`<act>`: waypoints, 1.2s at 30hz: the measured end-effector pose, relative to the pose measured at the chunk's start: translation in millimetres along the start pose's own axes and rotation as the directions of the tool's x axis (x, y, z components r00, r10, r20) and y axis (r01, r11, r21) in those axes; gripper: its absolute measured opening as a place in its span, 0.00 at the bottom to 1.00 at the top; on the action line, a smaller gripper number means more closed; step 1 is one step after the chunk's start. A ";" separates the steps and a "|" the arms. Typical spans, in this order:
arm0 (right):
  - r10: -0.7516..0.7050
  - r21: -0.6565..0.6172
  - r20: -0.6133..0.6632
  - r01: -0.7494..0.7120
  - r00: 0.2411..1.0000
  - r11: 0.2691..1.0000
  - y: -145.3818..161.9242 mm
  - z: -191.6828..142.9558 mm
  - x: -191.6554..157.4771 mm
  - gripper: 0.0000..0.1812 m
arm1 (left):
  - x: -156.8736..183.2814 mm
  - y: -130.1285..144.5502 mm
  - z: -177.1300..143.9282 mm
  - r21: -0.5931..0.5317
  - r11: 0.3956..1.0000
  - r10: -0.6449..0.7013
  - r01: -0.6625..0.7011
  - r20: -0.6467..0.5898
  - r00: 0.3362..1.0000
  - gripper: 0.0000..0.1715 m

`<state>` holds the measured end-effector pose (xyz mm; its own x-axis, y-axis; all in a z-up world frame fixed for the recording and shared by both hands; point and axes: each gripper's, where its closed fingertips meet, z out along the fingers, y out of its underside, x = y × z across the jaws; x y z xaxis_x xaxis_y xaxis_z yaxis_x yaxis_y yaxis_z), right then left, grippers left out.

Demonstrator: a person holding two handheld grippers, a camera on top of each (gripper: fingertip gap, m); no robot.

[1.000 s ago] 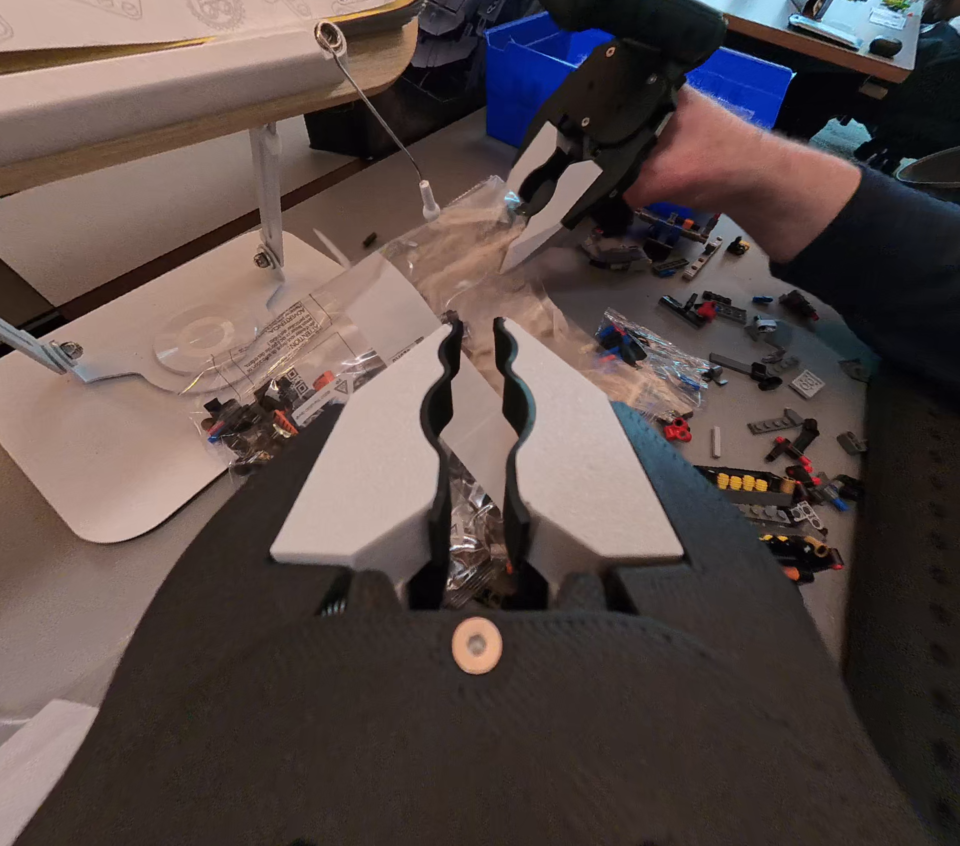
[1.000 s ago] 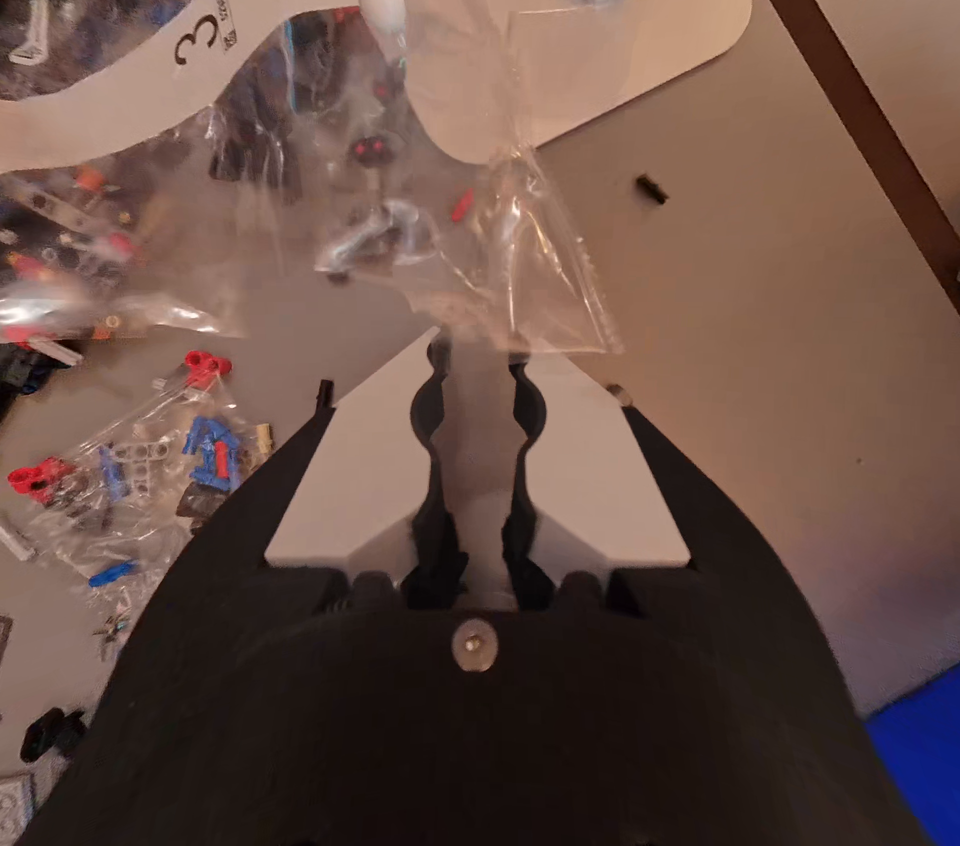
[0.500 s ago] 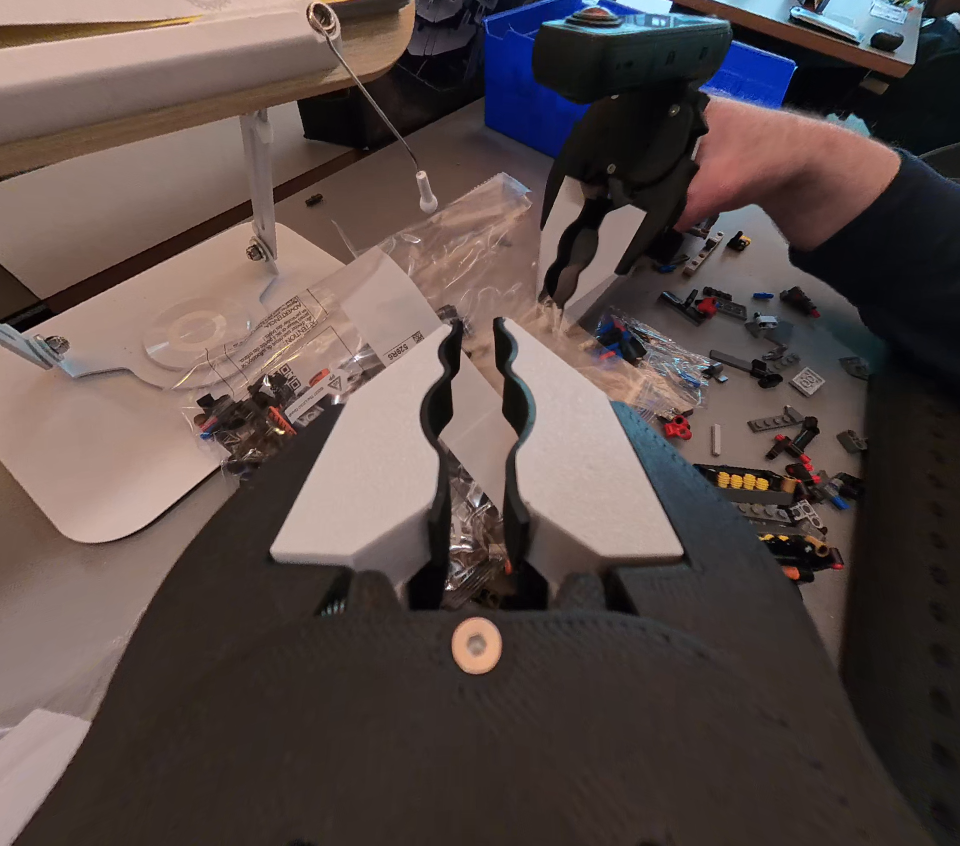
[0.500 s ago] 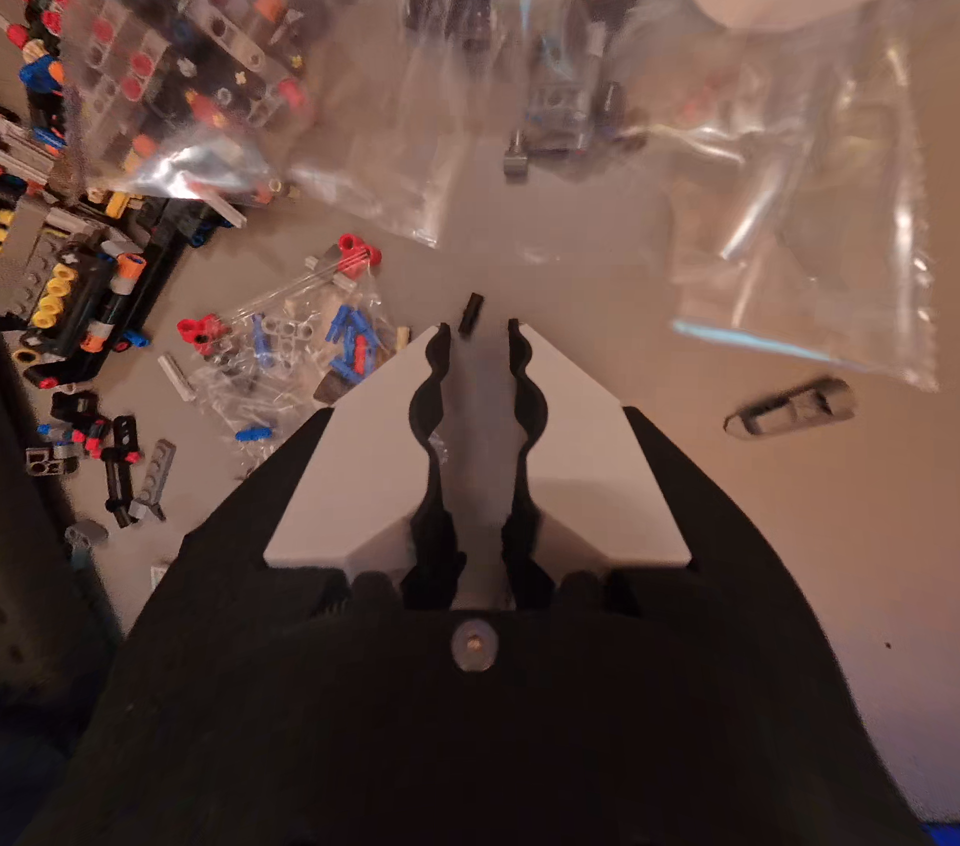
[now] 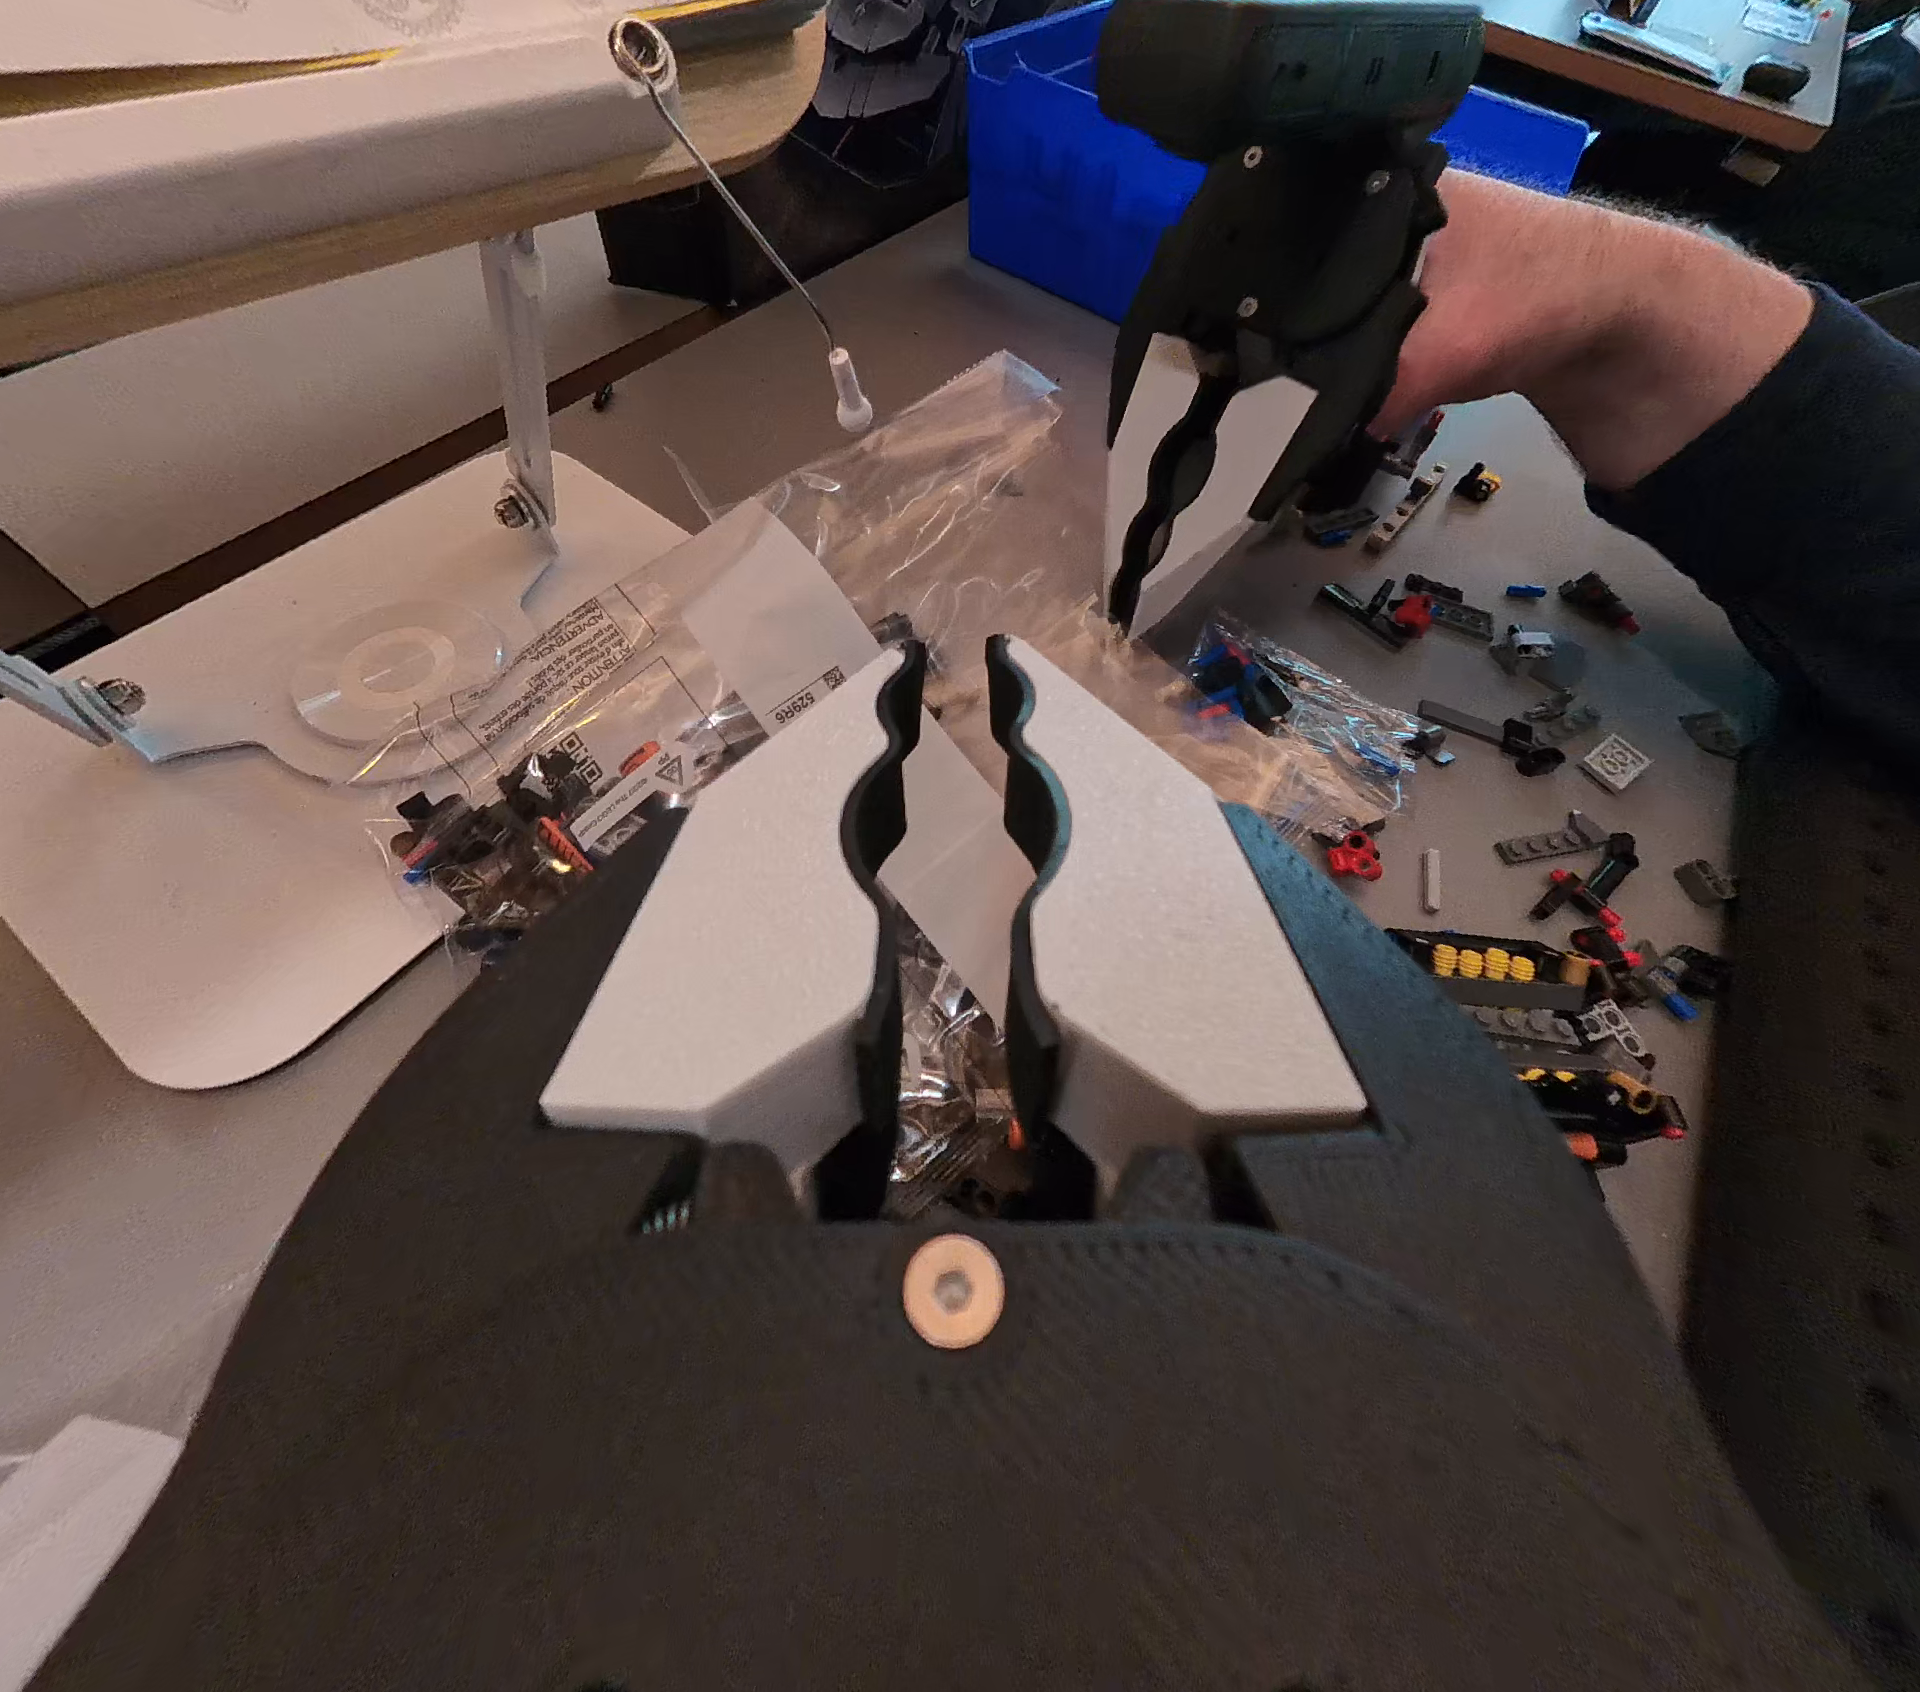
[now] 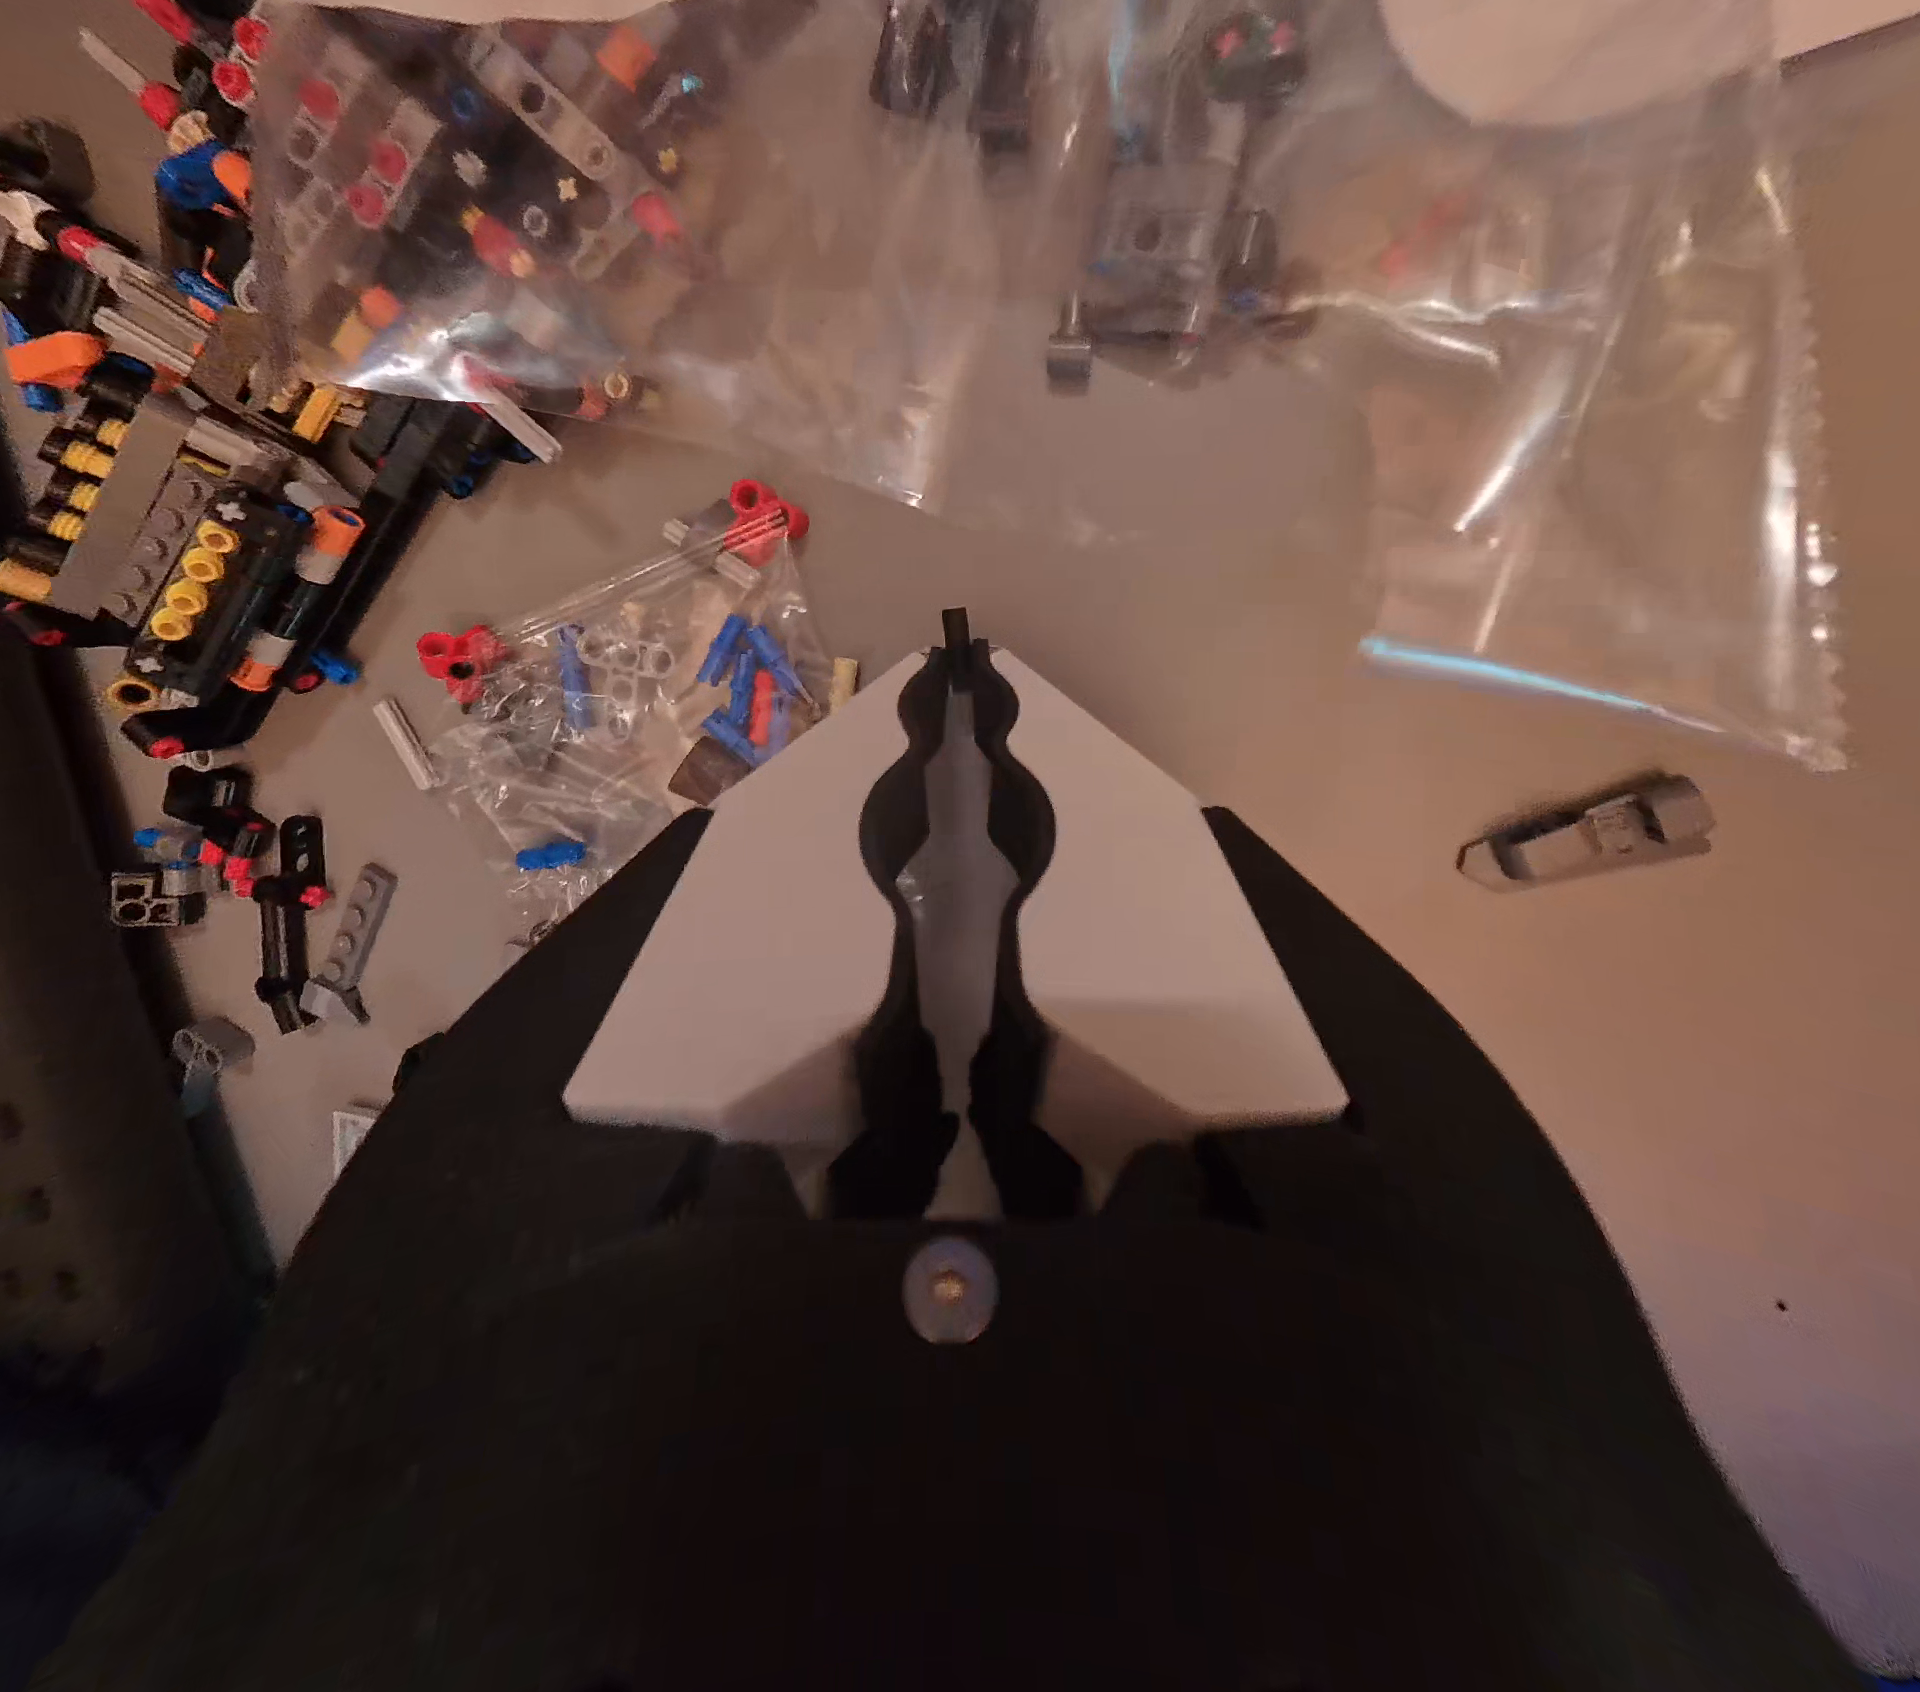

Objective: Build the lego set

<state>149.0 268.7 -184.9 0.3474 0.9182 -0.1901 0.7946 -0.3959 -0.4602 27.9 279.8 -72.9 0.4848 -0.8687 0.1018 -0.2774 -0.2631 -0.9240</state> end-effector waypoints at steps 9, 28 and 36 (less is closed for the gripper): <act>-0.067 0.164 0.133 0.044 0.989 0.985 -17.0 -29.2 -26.9 0.00 | 0.5 -1.0 0.0 0.002 1.000 0.000 0.000 0.001 1.000 0.06; 0.041 0.291 -0.088 -0.013 0.995 0.957 -53.0 -35.0 10.1 0.09 | 1.7 0.5 2.2 -0.005 1.000 0.003 -0.003 0.002 1.000 0.06; 0.073 -0.080 -0.025 -0.075 0.997 0.994 45.2 -46.6 -7.5 0.09 | 3.8 -0.8 2.1 -0.004 1.000 0.009 -0.009 -0.002 1.000 0.06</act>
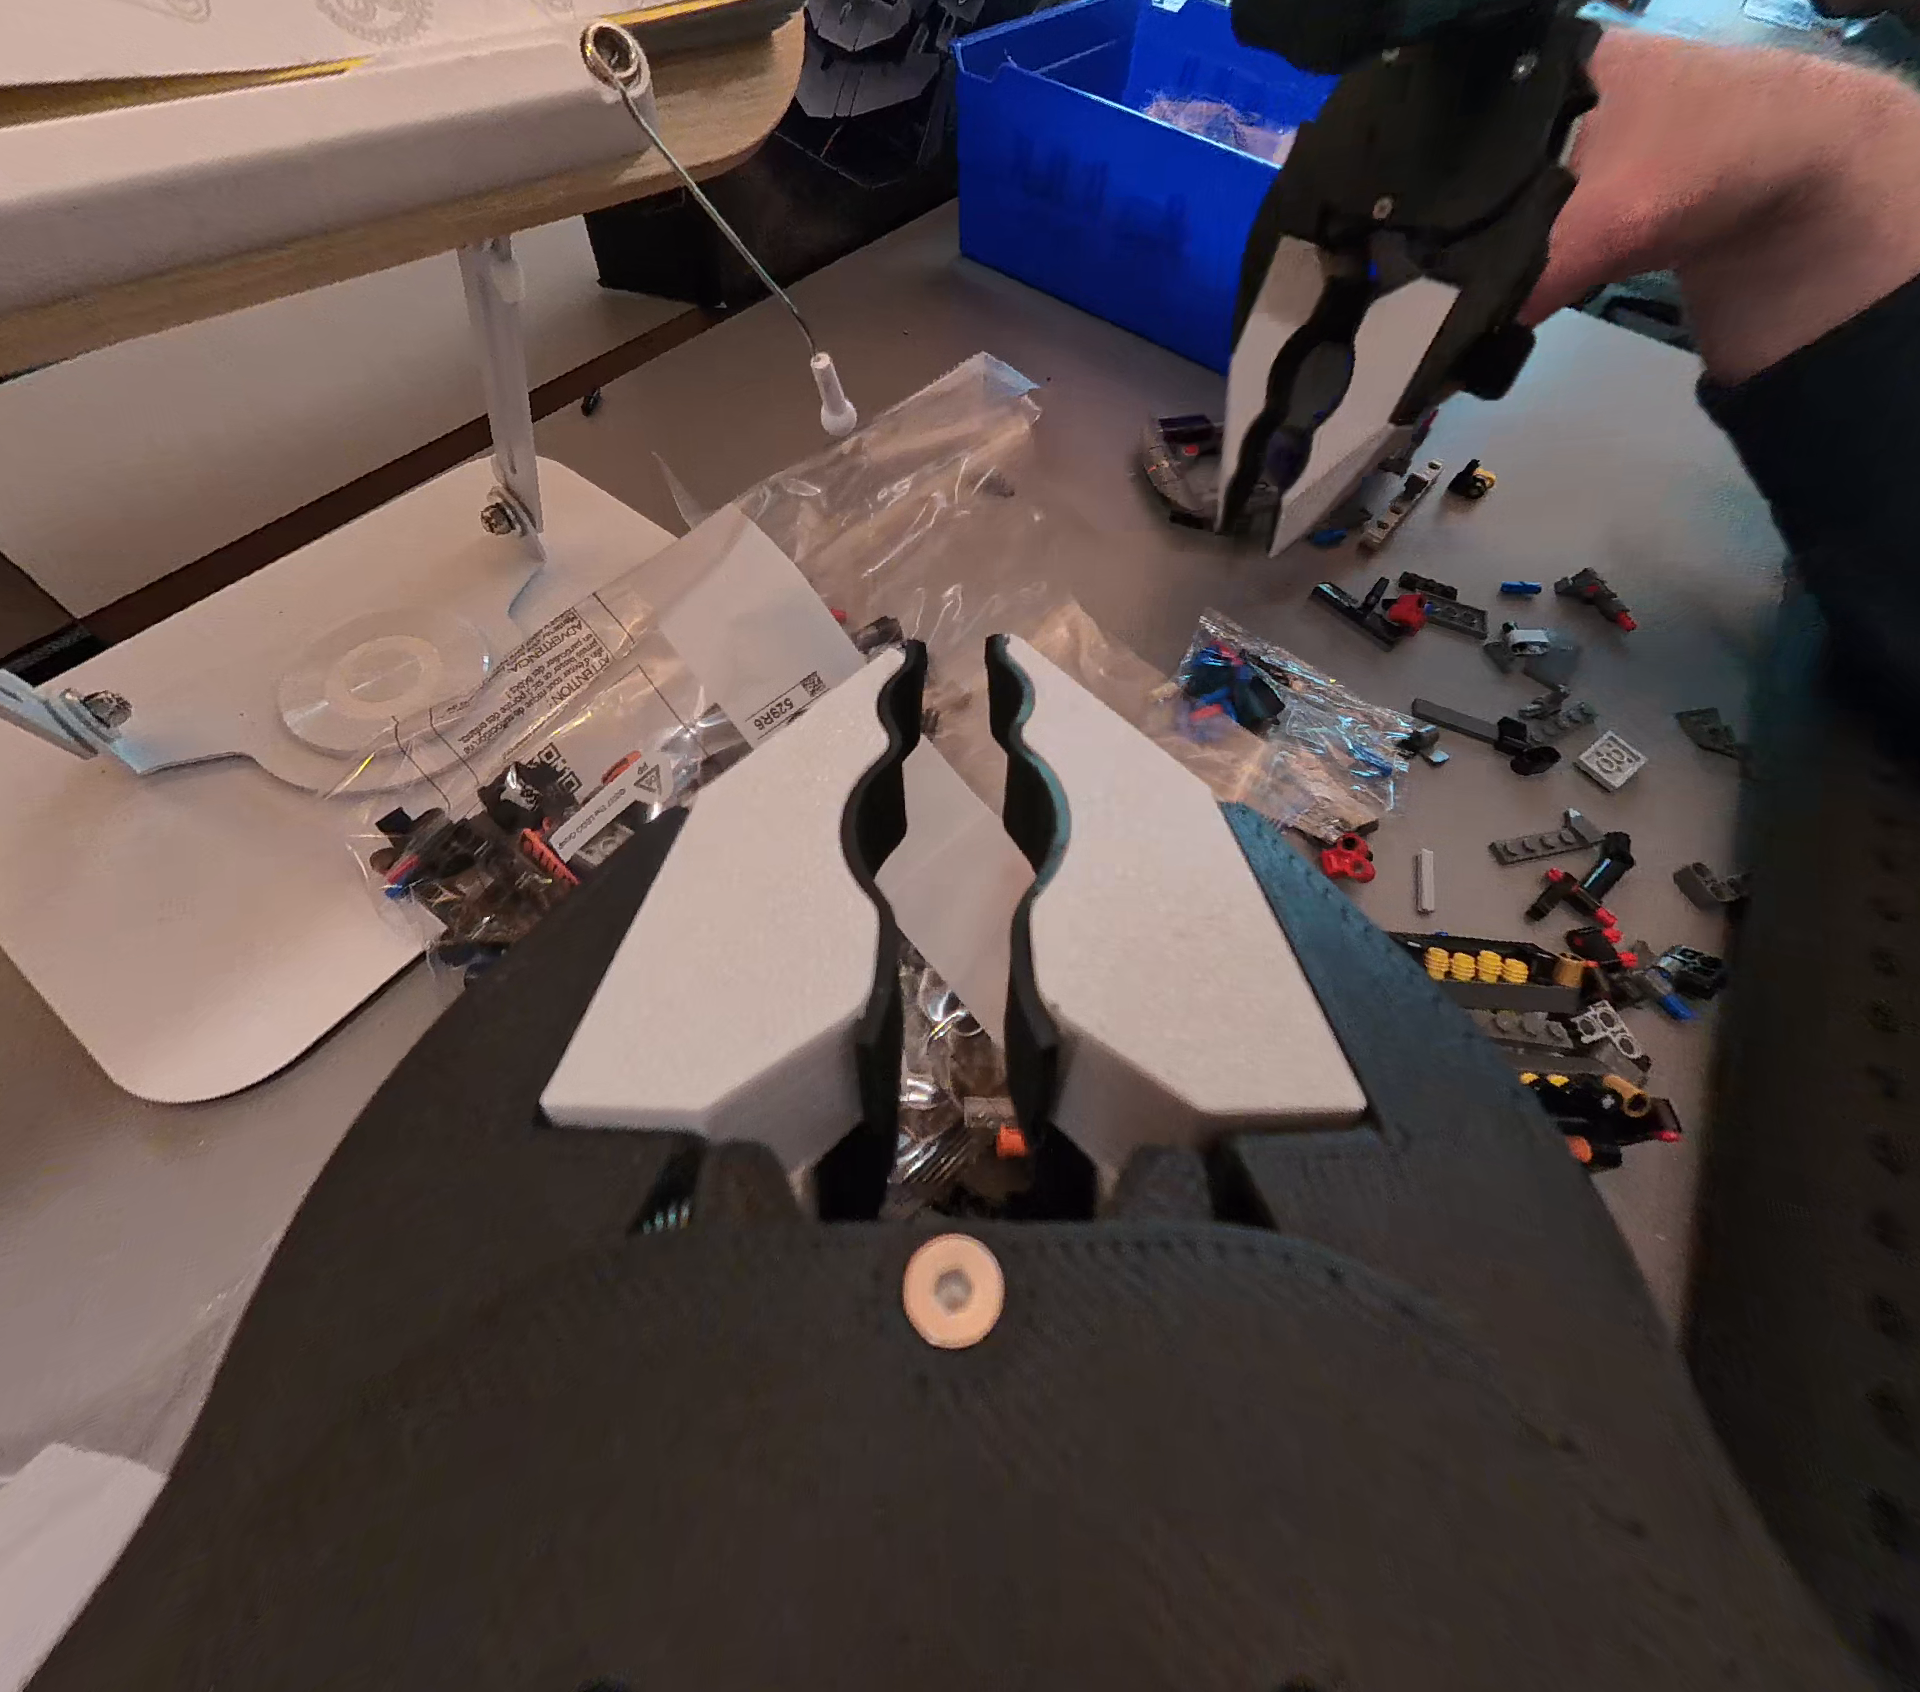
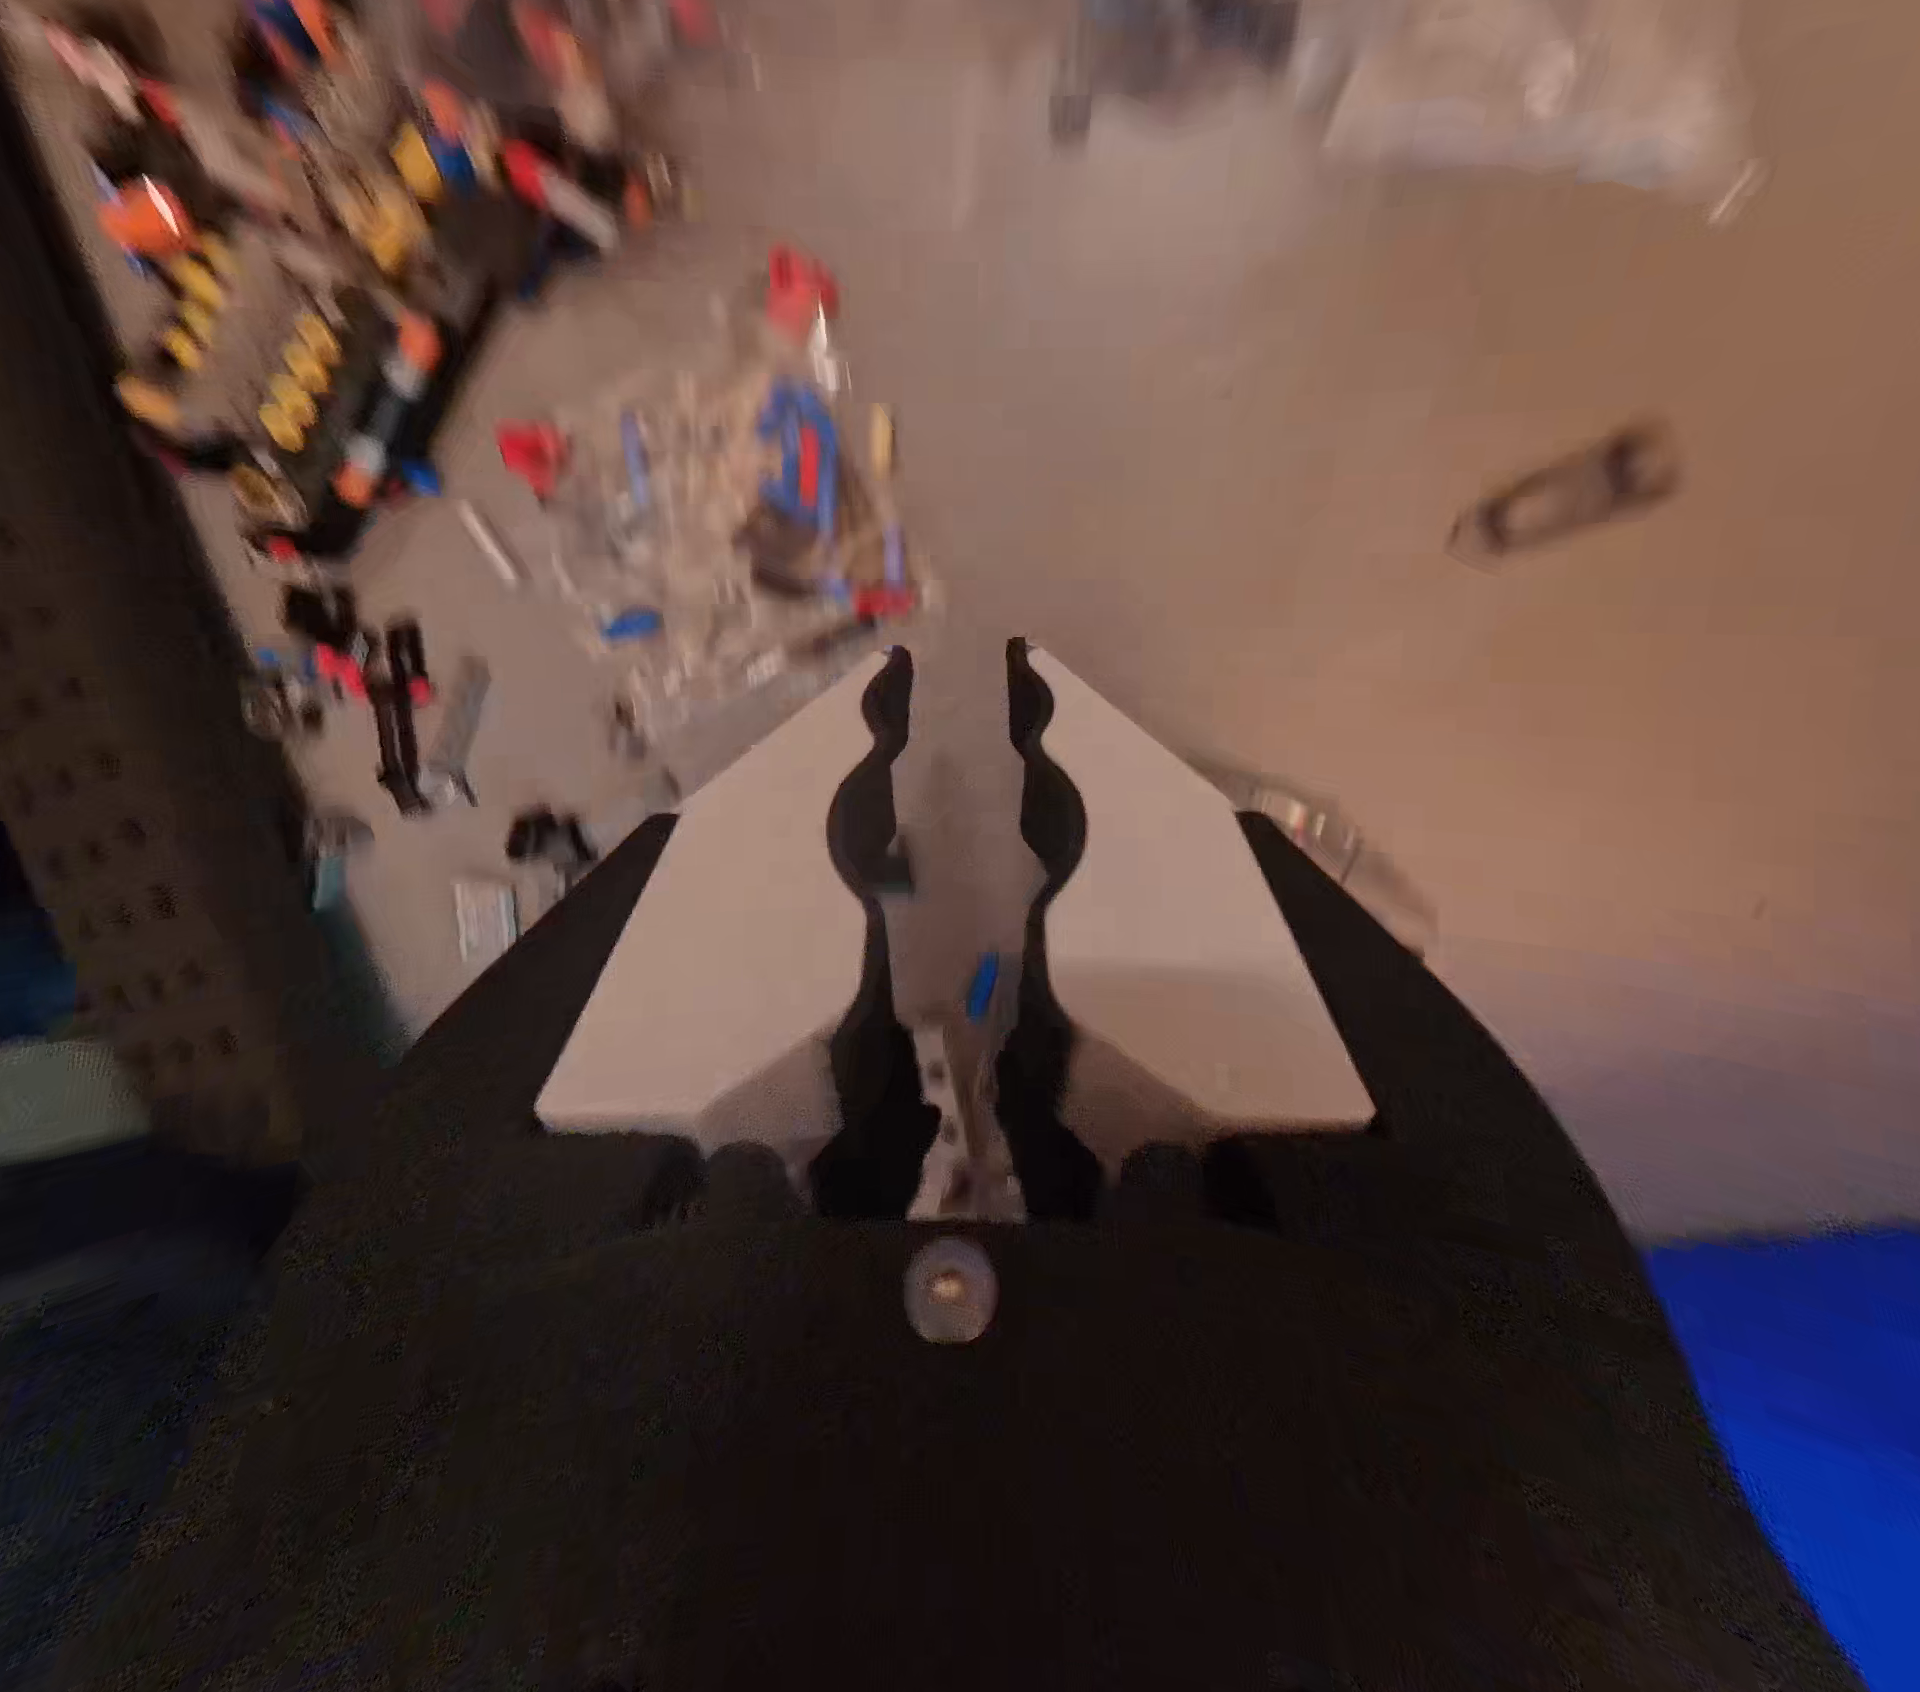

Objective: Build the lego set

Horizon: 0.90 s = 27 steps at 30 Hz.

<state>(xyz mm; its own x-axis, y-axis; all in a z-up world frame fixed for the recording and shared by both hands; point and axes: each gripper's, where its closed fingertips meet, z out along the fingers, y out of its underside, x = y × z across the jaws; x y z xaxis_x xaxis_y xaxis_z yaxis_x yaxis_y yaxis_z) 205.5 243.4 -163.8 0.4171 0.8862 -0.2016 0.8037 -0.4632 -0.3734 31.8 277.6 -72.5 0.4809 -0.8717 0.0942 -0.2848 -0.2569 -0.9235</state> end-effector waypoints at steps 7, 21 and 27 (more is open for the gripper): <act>0.026 -0.201 0.019 -0.021 0.999 0.979 47.1 0.7 -14.6 0.10 | 2.2 0.8 2.5 -0.009 1.000 0.007 -0.007 0.000 1.000 0.06; -0.014 -0.366 -0.010 0.010 1.000 0.930 67.5 14.9 -30.1 0.18 | 1.9 2.9 5.8 -0.019 1.000 0.007 -0.007 0.003 1.000 0.06; -0.053 -0.375 -0.036 0.036 0.998 0.927 64.4 18.0 -27.7 0.09 | 4.3 3.7 7.7 -0.025 1.000 0.013 -0.013 -0.001 1.000 0.06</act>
